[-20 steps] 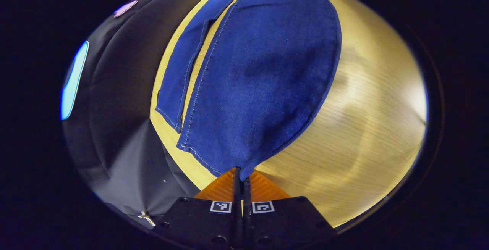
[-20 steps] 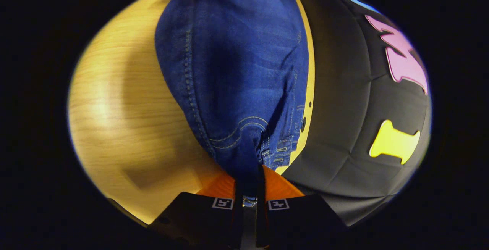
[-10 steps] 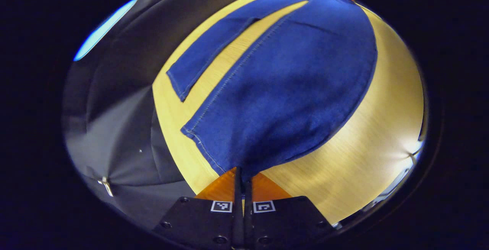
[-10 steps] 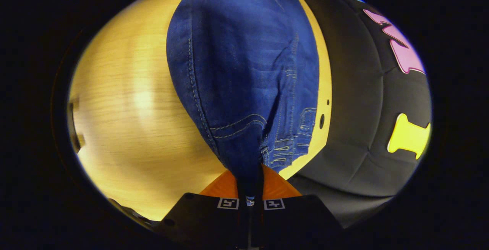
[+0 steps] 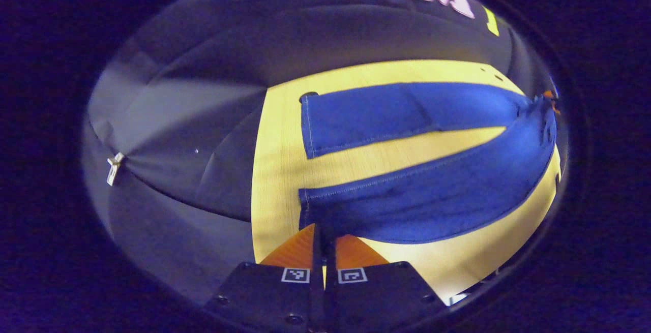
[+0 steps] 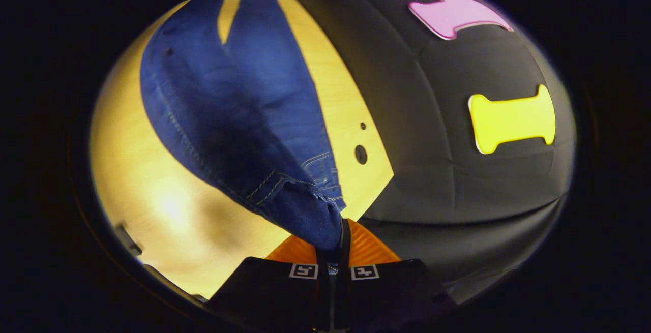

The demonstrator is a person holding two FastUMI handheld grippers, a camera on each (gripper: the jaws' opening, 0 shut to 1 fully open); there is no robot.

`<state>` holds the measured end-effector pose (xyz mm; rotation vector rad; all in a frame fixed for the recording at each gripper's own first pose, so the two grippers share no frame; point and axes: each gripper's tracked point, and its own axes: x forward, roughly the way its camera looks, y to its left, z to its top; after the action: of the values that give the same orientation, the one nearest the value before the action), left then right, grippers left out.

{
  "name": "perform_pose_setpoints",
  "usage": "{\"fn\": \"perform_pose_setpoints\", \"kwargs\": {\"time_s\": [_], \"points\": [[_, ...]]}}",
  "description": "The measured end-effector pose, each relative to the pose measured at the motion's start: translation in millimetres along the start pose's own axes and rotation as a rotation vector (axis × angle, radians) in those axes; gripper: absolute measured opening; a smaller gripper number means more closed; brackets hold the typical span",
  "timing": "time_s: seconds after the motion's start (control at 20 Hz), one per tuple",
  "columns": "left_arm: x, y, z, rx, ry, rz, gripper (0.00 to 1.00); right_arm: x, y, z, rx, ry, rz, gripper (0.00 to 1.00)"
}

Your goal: Grasp the waist and the cuffs of the jeans and fold them to make the two legs overlap; first hold the waist and fold one-third of the jeans toward the cuffs, then hold the cuffs and fold the remaining one-third in the same direction to finish folding.

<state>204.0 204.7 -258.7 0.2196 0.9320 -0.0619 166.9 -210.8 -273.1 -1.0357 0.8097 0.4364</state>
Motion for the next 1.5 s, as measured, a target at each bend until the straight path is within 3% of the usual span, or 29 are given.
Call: {"fn": "perform_pose_setpoints", "kwargs": {"time_s": [0.2,0.45,0.65,0.8,0.85,0.95,1.0,1.05,1.1,1.25,1.35,1.5], "points": [[24,11,55,-0.095,0.036,-0.030,0.06,5,-37,32,0.180,0.025,0.024,0.09],[75,20,99,-0.164,0.082,-0.086,0.06,42,-44,40,0.390,0.118,0.101,0.08],[130,21,117,-0.181,0.128,-0.086,0.06,86,-41,35,0.660,0.223,0.177,0.10],[156,18,122,-0.138,0.155,-0.064,0.07,86,-45,50,0.836,0.254,0.200,0.14],[159,13,124,-0.133,0.156,-0.066,0.07,82,-50,55,0.852,0.249,0.192,0.07],[155,5,133,-0.132,0.129,-0.080,0.14,76,-55,65,0.850,0.229,0.175,0.31],[152,3,139,-0.136,0.107,-0.079,0.16,75,-55,67,0.854,0.221,0.158,0.33],[151,3,146,-0.145,0.074,-0.072,0.20,79,-51,64,0.874,0.206,0.148,0.46],[144,-1,154,-0.156,0.029,-0.079,0.34,74,-51,66,0.914,0.180,0.141,0.40],[113,-6,173,-0.137,-0.120,-0.073,1.00,42,-56,68,1.088,0.093,0.105,1.00],[85,-9,172,-0.052,-0.212,-0.036,0.97,17,-53,64,1.270,0.020,0.060,0.99],[53,-38,153,0.031,-0.304,0.012,0.97,-3,-47,41,1.506,-0.046,-0.070,1.00]]}}
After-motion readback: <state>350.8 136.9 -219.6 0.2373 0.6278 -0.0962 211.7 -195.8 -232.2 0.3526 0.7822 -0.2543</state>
